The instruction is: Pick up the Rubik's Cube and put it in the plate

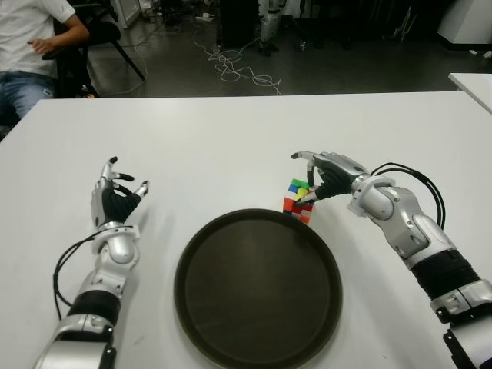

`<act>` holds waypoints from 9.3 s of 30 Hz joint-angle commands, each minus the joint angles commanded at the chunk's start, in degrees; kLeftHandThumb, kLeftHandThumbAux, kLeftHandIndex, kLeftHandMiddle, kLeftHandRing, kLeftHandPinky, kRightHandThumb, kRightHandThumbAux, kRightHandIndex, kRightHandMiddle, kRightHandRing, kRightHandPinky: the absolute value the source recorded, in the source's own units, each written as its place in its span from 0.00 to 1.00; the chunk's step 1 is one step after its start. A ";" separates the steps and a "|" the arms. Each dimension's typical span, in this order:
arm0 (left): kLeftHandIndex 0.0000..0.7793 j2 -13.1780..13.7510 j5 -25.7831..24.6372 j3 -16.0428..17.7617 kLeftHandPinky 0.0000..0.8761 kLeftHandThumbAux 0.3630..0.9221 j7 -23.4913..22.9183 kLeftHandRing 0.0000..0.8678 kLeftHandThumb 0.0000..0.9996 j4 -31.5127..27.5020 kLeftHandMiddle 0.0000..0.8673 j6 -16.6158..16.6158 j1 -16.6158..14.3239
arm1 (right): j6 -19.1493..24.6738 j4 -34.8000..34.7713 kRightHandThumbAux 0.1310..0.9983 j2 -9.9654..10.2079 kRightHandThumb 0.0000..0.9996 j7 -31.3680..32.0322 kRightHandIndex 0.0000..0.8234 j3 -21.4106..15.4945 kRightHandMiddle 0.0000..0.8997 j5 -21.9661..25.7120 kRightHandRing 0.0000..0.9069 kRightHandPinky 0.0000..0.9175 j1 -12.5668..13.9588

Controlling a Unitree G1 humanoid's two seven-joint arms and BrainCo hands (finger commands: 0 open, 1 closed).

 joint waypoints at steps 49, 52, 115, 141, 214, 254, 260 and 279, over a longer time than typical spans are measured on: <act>0.00 -0.13 -0.08 0.14 0.83 0.64 -0.40 0.82 0.00 -0.63 0.54 0.26 0.24 | -0.69 -0.58 0.64 -0.35 0.00 -3.27 0.00 -0.36 0.42 -0.44 0.68 0.60 0.57; 0.00 -0.15 -0.05 0.12 0.83 0.64 -0.39 0.82 0.00 -0.68 0.55 0.42 0.24 | -0.69 -0.19 0.64 -0.77 0.00 -3.75 0.00 -0.23 0.36 -0.94 0.62 0.55 0.22; 0.00 -0.26 0.17 0.03 0.56 0.65 -0.37 0.48 0.00 -1.74 0.27 1.02 0.69 | -5.13 22.75 0.62 1.48 0.00 -15.66 0.00 -0.31 0.08 0.94 0.11 0.15 -10.02; 0.00 -0.53 -0.12 0.25 0.34 0.65 0.21 0.23 0.00 -0.18 0.15 -0.22 0.06 | -3.72 15.88 0.60 0.58 0.00 -12.02 0.00 0.57 0.16 -0.77 0.21 0.21 -10.28; 0.00 -0.38 0.57 -0.55 0.61 0.61 0.32 0.58 0.00 -0.40 0.32 0.31 0.06 | -3.67 36.72 0.71 7.10 0.00 -13.75 0.00 1.65 0.37 -0.27 0.54 0.50 -25.34; 0.00 -0.59 -0.36 0.10 0.62 0.67 -0.06 0.61 0.00 -0.39 0.35 -0.87 0.20 | -4.42 40.07 0.64 8.11 0.00 -14.93 0.00 4.01 0.01 -1.23 0.02 0.06 -23.22; 0.00 -0.61 -0.19 0.09 0.64 0.66 0.35 0.59 0.00 -0.14 0.35 -0.79 0.06 | -5.18 40.23 0.61 7.73 0.00 -14.77 0.00 4.29 0.00 -1.47 0.00 0.01 -23.60; 0.00 -0.37 -0.17 -0.01 0.81 0.66 -0.26 0.80 0.00 0.08 0.50 -0.02 0.00 | -18.54 43.69 0.39 9.98 0.00 -10.54 0.00 -9.14 0.00 15.87 0.00 0.01 -21.72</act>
